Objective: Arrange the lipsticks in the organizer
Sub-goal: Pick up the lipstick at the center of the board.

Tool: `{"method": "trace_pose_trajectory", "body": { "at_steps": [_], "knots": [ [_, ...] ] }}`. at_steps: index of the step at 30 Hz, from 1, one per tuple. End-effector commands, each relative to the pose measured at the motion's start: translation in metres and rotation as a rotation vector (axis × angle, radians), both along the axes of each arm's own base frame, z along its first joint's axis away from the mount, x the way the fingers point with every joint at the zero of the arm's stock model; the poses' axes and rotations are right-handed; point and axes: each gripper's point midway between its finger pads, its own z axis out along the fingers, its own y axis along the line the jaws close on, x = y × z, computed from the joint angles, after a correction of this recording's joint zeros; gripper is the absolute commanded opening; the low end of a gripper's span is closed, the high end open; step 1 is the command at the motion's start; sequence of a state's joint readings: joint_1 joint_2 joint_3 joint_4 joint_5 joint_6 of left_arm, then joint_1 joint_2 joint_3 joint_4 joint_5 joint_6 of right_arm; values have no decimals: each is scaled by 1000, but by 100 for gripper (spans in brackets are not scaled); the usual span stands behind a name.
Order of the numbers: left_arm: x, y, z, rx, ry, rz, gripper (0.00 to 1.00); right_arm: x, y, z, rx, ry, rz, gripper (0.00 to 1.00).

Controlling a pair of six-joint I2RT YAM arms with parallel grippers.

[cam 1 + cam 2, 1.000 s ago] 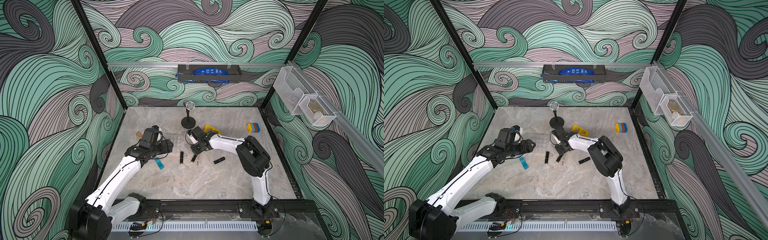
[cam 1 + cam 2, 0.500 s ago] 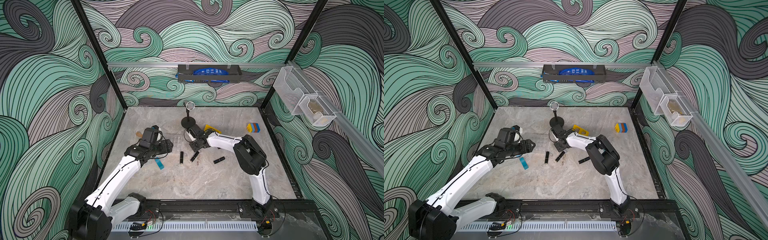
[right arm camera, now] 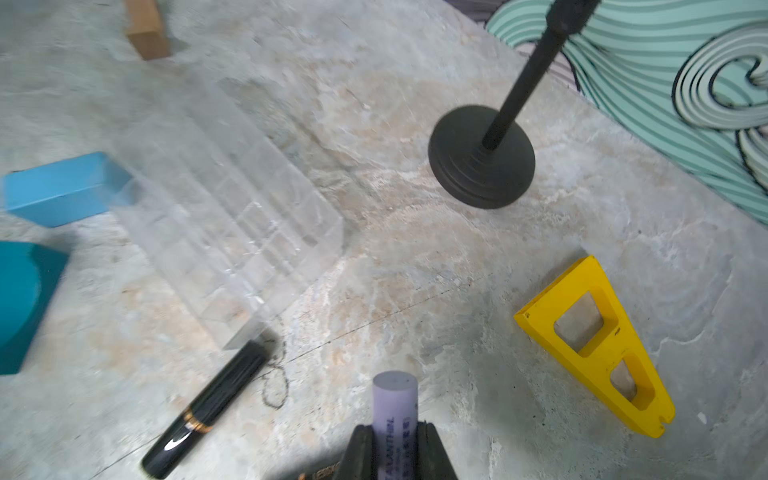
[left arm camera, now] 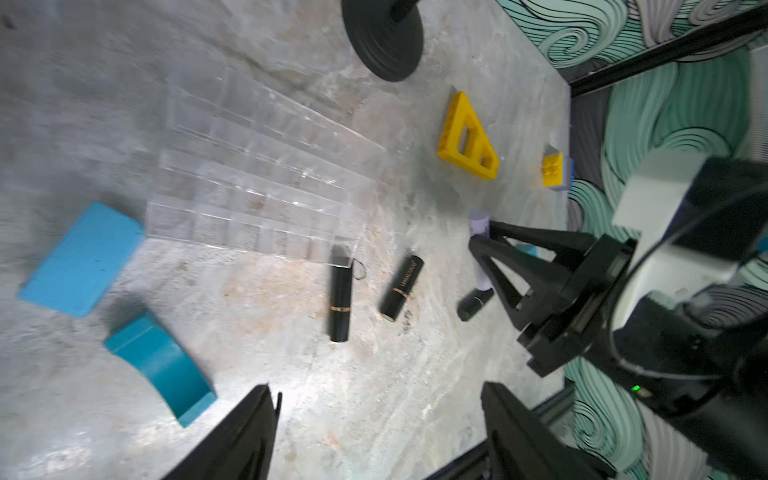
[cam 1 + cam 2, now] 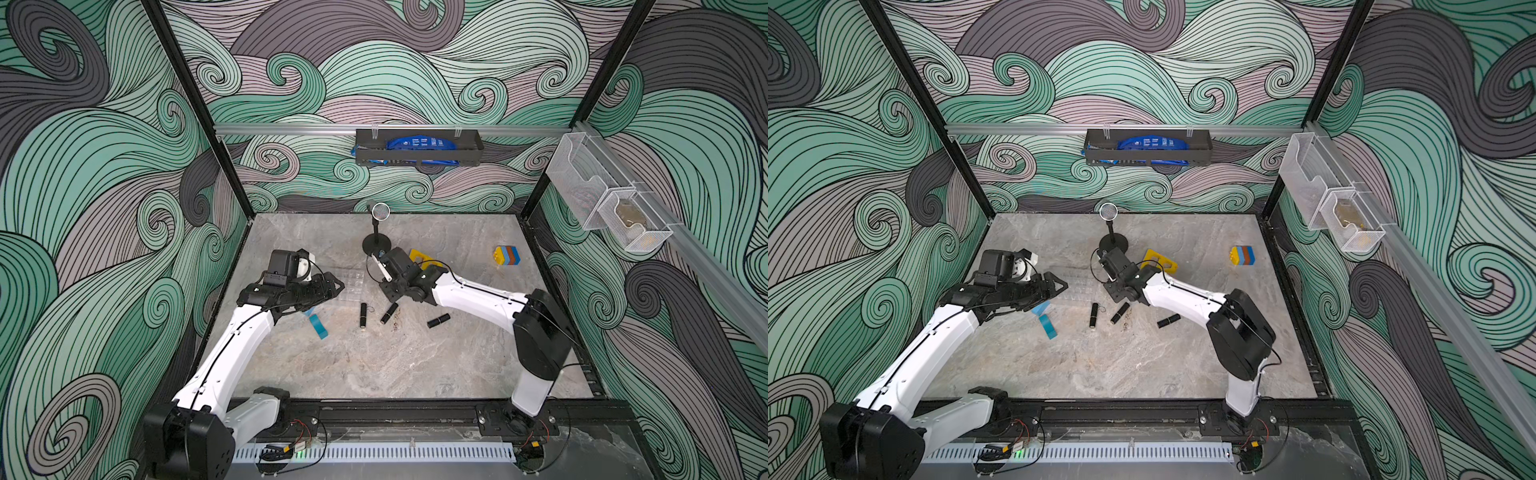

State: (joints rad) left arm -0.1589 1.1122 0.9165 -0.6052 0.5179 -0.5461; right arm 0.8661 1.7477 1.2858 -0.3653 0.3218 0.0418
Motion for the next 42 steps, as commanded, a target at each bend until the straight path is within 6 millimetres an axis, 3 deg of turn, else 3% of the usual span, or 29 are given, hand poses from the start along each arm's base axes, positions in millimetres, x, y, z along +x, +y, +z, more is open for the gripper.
{"method": "trace_pose_trajectory", "body": {
  "at_steps": [1,3,6,10,16,20,27,31,42],
  "knots": [
    [-14,-40,16,-271,66,-155,76,-37,20,25,17,-119,129,18],
    [-24,-57,14,-356,125,-216,74,-66,33,36,38,-205,219,18],
    [-38,-66,10,-383,142,-258,72,-104,45,43,53,-284,344,18],
    [-52,-73,2,-421,177,-290,69,-132,58,44,66,-319,435,18],
    [-75,-72,-14,-422,232,-327,57,-140,59,48,96,-318,461,17],
    [-82,-74,-14,-436,234,-343,48,-141,59,47,100,-317,462,17],
    [-85,-77,-8,-456,218,-365,42,-138,59,46,95,-318,464,17],
    [-87,-78,-9,-456,220,-374,32,-138,60,49,101,-322,463,17],
    [-83,-79,-10,-444,225,-373,17,-142,61,60,140,-337,482,17]
  ]
}}
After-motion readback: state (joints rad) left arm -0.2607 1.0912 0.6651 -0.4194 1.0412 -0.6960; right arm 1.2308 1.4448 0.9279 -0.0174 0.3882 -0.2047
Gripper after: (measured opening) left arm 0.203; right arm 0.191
